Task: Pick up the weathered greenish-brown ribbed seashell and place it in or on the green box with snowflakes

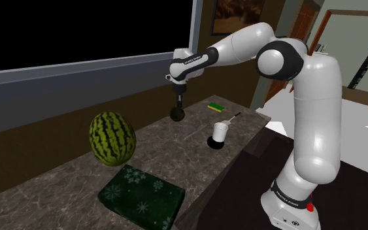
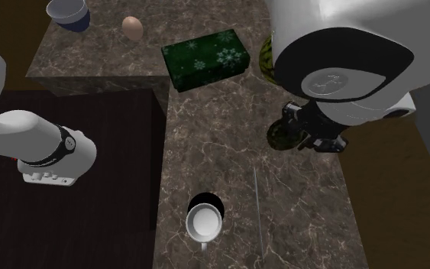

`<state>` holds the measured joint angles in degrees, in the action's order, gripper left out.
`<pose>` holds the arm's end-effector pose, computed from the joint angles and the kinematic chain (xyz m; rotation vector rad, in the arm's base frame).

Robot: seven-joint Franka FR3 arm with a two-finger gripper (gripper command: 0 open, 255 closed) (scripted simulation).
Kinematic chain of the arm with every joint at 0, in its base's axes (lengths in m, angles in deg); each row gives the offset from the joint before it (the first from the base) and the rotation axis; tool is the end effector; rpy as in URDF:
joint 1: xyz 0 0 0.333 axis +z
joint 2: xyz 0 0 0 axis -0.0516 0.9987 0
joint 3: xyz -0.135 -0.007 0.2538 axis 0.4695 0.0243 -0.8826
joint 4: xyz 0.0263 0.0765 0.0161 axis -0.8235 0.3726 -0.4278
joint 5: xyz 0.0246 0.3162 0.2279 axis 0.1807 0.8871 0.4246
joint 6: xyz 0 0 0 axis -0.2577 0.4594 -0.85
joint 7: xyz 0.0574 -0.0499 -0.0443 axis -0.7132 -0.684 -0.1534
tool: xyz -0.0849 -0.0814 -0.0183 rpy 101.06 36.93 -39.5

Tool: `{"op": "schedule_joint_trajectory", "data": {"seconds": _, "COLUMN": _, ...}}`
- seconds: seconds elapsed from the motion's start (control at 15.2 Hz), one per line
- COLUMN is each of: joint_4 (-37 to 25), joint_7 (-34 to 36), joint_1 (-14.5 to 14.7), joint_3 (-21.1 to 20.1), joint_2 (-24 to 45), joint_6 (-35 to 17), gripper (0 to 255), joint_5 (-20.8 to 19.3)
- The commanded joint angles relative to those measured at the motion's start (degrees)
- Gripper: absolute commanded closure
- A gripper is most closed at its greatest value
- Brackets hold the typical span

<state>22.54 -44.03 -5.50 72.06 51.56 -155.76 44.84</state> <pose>0.6393 -0.0933 0.3213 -2.9328 -1.0866 0.0300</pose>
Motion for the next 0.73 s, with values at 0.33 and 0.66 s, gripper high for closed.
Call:
{"op": "schedule_joint_trajectory", "data": {"seconds": 0.33, "joint_4": 2.13, "joint_7": 2.26, "joint_1": 1.63, "joint_3": -0.44, "joint_2": -3.82, "joint_6": 1.65, "gripper": 255, "joint_5": -0.62}}
{"op": "schedule_joint_trajectory", "data": {"seconds": 0.66, "joint_4": 9.77, "joint_7": 8.08, "joint_1": 5.55, "joint_3": -2.15, "joint_2": -9.58, "joint_6": -0.33, "gripper": 255, "joint_5": -1.57}}
